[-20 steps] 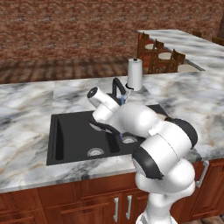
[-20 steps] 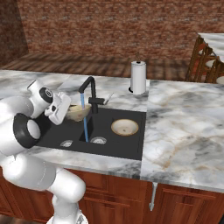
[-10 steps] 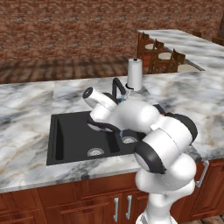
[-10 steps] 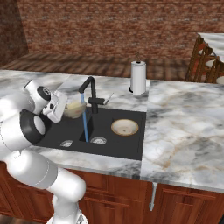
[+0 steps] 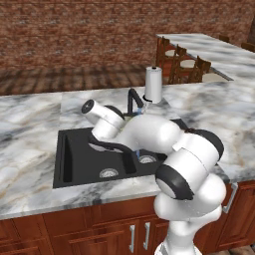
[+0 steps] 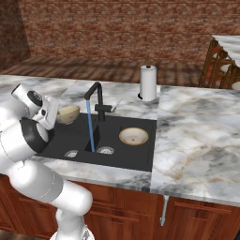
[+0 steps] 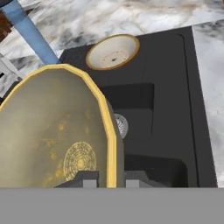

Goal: Rinse each bowl for a few seconds and place them down in the sink or on the counter.

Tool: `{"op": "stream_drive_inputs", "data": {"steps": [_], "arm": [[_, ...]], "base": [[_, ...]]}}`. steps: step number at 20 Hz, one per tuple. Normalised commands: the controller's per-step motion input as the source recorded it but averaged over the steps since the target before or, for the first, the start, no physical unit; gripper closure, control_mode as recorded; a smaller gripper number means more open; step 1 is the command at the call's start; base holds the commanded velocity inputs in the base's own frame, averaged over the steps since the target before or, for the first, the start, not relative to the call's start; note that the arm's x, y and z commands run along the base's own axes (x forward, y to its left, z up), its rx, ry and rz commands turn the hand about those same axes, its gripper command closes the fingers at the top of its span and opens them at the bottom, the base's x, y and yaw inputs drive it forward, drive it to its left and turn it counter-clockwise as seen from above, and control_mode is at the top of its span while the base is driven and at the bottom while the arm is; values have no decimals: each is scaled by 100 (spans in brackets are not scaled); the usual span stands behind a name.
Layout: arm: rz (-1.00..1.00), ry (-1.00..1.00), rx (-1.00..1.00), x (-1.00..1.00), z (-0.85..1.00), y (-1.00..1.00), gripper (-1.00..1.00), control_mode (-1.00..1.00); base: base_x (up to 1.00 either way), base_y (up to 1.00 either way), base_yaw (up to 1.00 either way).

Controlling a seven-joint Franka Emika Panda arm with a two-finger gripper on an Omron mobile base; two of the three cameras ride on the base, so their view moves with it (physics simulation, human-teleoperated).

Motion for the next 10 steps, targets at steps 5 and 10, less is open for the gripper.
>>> {"op": "stream_drive_inputs", "data": {"steps": [5,10], "arm": [[0,0,7,-8,15,43,100,-100],[0,0,5,-14,9,45,100,-100]], "base": [[0,0,0],[0,0,0]]}}
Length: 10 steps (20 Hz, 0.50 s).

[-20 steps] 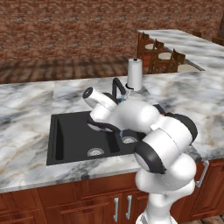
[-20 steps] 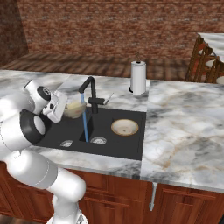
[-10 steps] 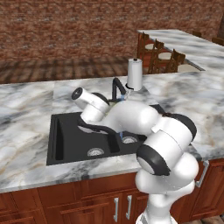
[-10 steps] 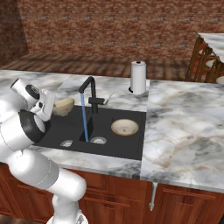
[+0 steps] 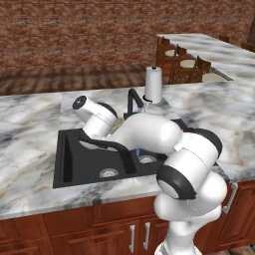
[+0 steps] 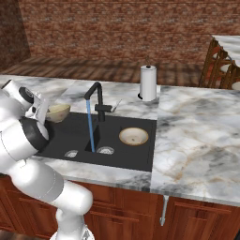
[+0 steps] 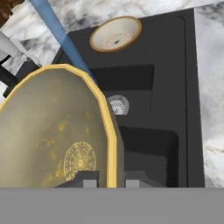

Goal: Rinse each bowl for a few seconds and place them down in the sink or on the counter.

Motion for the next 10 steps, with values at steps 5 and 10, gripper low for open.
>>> {"op": "stream_drive_inputs", "data": {"steps": [5,10], "arm": [[0,0,6,-21,0,50,100,-100],[1,-1,1,-30,0,53,100,-100]], "base": [[0,0,0],[0,0,0]]}}
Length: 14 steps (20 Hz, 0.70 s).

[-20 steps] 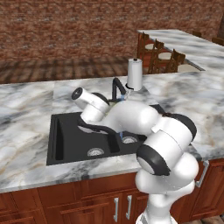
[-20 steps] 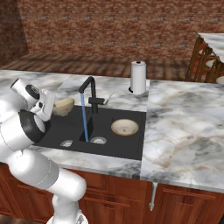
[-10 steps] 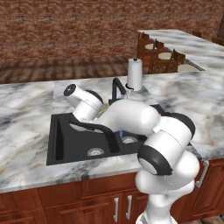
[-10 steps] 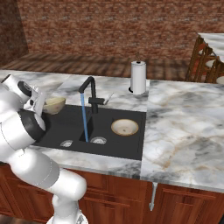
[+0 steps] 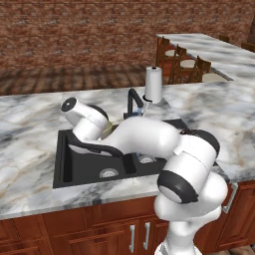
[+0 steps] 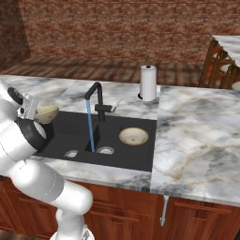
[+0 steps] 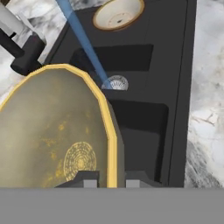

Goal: Rinse each bowl for a few seconds and place them down in the sink or on the counter.

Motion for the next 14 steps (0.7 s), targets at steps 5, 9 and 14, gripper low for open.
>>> {"op": "stream_drive_inputs", "data": {"steps": [5,9,14], "arm": [[0,-4,0,-35,-1,44,100,-100],[0,-6,0,-35,-3,36,100,-100],[6,-5,3,-38,-1,29,100,-100]], "base": [[0,0,0],[0,0,0],[0,0,0]]}}
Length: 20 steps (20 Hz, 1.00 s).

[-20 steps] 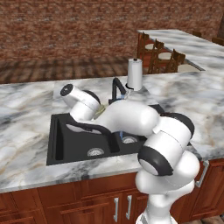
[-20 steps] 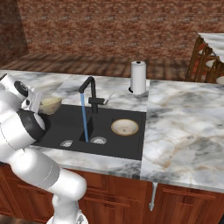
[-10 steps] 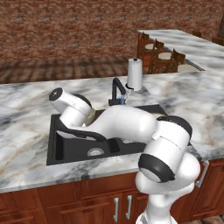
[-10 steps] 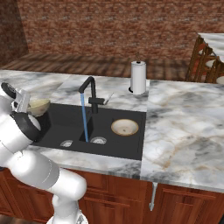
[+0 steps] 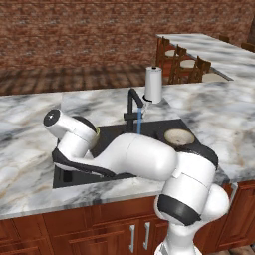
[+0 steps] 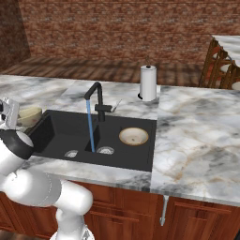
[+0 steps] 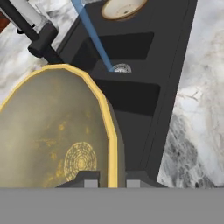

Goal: Rinse each bowl for a few seconds and place them down in the sink or on the counter.

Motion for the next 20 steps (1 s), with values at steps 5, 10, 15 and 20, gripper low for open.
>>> {"op": "stream_drive_inputs", "data": {"steps": [5,10,15,20], "arm": [[10,0,10,-34,1,19,100,-100],[11,5,16,-20,0,21,100,-100],[13,4,15,-16,0,24,100,-100],[11,1,8,-11,-3,28,100,-100]], "base": [[0,0,0],[0,0,0],[0,0,0],[0,0,0]]}}
